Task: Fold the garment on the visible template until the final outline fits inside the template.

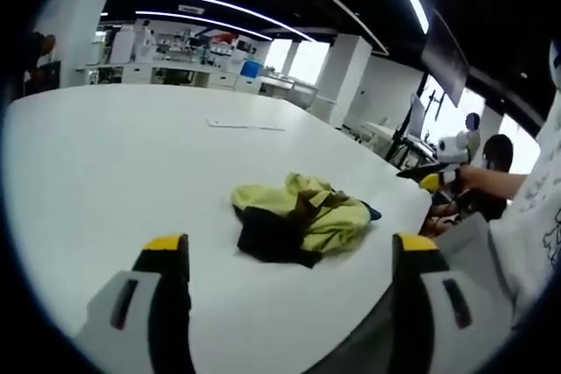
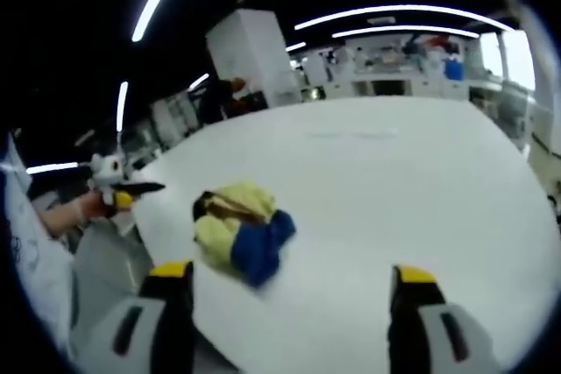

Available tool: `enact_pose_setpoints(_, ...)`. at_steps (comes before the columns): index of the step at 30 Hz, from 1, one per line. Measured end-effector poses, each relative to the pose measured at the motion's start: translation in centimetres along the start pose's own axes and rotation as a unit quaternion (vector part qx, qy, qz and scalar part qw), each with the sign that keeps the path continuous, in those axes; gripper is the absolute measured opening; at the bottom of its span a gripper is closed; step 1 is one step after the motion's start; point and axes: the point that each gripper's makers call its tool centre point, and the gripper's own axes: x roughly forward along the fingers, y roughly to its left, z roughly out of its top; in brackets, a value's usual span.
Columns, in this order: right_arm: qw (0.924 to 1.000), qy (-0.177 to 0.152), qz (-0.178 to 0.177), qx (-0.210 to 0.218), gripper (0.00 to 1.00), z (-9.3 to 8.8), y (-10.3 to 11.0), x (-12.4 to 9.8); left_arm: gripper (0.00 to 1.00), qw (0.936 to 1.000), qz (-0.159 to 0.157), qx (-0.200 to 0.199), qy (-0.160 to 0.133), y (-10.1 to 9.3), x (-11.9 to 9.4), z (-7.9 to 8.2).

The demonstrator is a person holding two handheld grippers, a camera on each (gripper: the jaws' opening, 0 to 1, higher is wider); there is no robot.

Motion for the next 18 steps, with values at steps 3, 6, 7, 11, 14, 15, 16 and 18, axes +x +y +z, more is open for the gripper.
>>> enact_pose_setpoints(3, 0.9999, 0.003, 0.01, -0.01, 0.91, 0.3, 0.5, 1.0, 0.93, 1.0, -0.005, 0.004, 0.005, -0.1, 0.7, -0.1)
enact_pose_setpoints(6, 0.9991, 0.016, 0.023, -0.031, 0.9, 0.4, 1.5, 2.3, 0.91, 0.9996, -0.011, 0.018, 0.017, 0.1, 1.5, -0.4)
enact_pose_setpoints(7, 0.9987, 0.019, 0.026, -0.039, 0.9, 0.4, 1.5, 2.6, 0.91, 0.9995, -0.013, 0.023, 0.02, 0.1, 1.7, -0.5)
enact_pose_setpoints(11, 0.9966, 0.037, 0.043, -0.061, 0.88, 0.5, 2.5, 4.4, 0.88, 0.9987, -0.022, 0.036, 0.03, -0.5, 3.0, -0.5)
enact_pose_setpoints(14, 0.9954, 0.045, 0.053, -0.066, 0.84, 0.8, 3.0, 5.9, 0.81, 0.9974, -0.02, 0.058, 0.037, -0.6, 4.0, -0.8)
enact_pose_setpoints(15, 0.9952, 0.047, 0.055, -0.067, 0.81, 0.8, 3.0, 6.3, 0.78, 0.9971, -0.023, 0.06, 0.041, -0.7, 4.5, -1.1)
enact_pose_setpoints(16, 0.995, 0.048, 0.056, -0.068, 0.79, 0.9, 3.1, 6.6, 0.75, 0.9965, -0.024, 0.066, 0.045, -0.8, 4.7, -1.2)
enact_pose_setpoints(18, 0.9945, 0.051, 0.061, -0.068, 0.74, 1.1, 3.7, 7.4, 0.68, 0.9956, -0.028, 0.077, 0.047, -1.4, 5.3, -1.3)
